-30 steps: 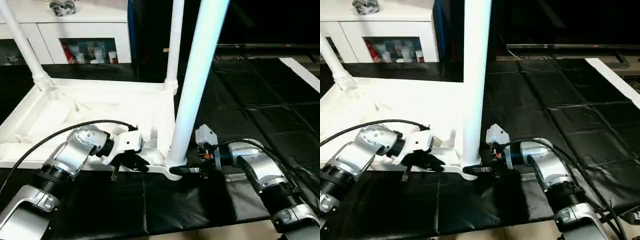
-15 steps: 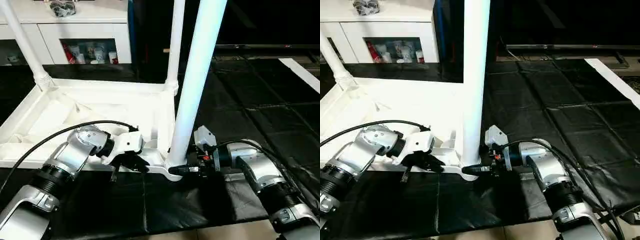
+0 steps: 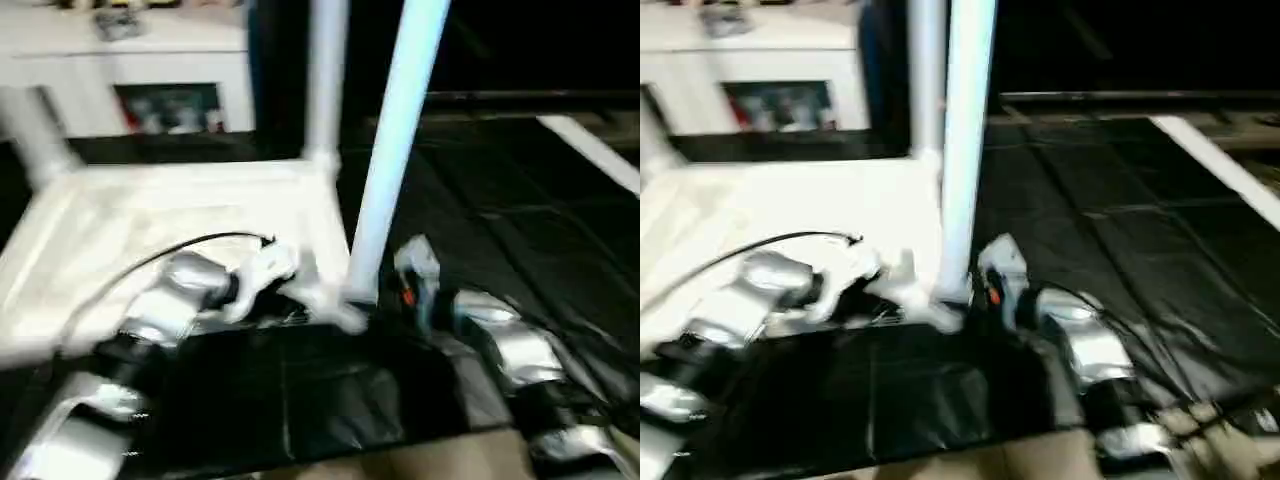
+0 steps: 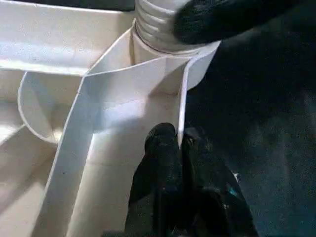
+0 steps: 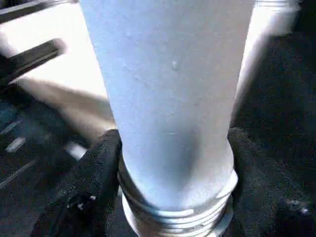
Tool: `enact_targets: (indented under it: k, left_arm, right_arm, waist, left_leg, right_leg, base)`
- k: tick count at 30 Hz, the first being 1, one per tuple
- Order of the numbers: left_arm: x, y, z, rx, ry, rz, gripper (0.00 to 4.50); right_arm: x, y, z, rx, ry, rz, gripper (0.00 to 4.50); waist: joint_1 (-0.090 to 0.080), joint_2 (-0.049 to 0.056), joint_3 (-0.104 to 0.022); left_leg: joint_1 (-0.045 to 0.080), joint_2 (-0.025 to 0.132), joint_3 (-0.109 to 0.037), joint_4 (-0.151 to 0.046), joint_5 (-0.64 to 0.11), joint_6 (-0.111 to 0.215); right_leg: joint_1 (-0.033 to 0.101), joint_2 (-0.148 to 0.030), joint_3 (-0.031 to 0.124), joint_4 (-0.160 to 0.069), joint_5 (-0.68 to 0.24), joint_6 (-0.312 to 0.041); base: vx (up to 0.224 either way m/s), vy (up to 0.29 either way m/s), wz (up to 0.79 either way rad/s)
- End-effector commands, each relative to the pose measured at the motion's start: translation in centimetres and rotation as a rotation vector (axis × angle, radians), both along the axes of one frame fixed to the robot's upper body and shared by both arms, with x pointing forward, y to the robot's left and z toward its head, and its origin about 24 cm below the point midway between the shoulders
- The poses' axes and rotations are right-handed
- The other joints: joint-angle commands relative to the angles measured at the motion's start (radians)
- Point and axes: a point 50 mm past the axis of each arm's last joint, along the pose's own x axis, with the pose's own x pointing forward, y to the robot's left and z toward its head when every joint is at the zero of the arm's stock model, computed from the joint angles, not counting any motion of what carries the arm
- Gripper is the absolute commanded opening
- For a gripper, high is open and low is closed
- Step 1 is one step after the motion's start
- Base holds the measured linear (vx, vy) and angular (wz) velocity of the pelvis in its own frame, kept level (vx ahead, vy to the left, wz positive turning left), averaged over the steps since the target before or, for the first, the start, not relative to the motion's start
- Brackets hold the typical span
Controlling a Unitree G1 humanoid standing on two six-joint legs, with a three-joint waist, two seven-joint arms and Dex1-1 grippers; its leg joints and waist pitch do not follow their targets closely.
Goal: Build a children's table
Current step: Rotate leg to tighten
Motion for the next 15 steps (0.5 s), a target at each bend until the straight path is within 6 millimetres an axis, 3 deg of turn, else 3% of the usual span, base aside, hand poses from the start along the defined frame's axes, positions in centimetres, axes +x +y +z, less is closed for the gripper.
enact_targets:
  k: [1, 4, 8, 9, 15]
  left_arm:
    - [0.9, -3.5, 2.4, -0.108, -0.080, 0.050, 0.00]
    - [1.0, -4.1, 2.7, -0.097, -0.097, 0.067, 0.00]
    - [1.0, -4.2, 2.8, -0.075, -0.114, 0.070, 0.00]
    - [0.9, -4.0, 2.6, -0.058, -0.119, 0.071, 0.00]
    - [0.9, -2.7, 2.3, -0.018, -0.125, 0.050, 0.00]
  right_arm:
    - [-0.2, 4.3, -1.7, -0.013, 0.128, -0.006, 2.75]
    - [0.5, 5.3, -1.1, -0.041, 0.099, -0.032, 2.75]
    - [0.8, 5.8, -0.8, -0.060, 0.065, -0.039, 2.75]
    - [0.9, 5.8, -0.8, -0.047, 0.070, -0.042, 3.31]
    - [0.7, 4.7, -0.7, -0.018, 0.041, -0.016, 3.80]
  waist:
    - [-0.008, 0.005, -0.061]
    - [-0.016, 0.003, -0.061]
    - [-0.016, 0.004, -0.066]
    - [-0.016, 0.004, -0.068]
    - [-0.016, 0.006, -0.066]
  left_leg:
    - [-0.002, 0.013, -0.009, -0.070, -0.261, -0.002]
    - [-0.002, 0.011, -0.008, -0.068, -0.256, 0.011]
    - [-0.007, 0.014, -0.005, -0.067, -0.204, 0.028]
    - [-0.007, 0.015, -0.004, -0.067, -0.196, 0.032]
    - [-0.006, 0.016, -0.002, -0.068, -0.195, 0.038]
  right_leg:
    - [0.047, -0.065, 0.040, -0.094, -0.471, -0.116]
    - [0.047, -0.063, 0.041, -0.094, -0.444, -0.124]
    - [0.051, -0.060, 0.047, -0.079, -0.317, -0.155]
    - [0.053, -0.060, 0.047, -0.075, -0.287, -0.167]
    - [0.055, -0.061, 0.049, -0.075, -0.273, -0.178]
  base:
    - [0.000, 0.000, 0.00]
    - [0.000, 0.000, 0.00]
    - [0.000, 0.000, 0.00]
    - [0.000, 0.000, 0.00]
    - [0.000, 0.000, 0.00]
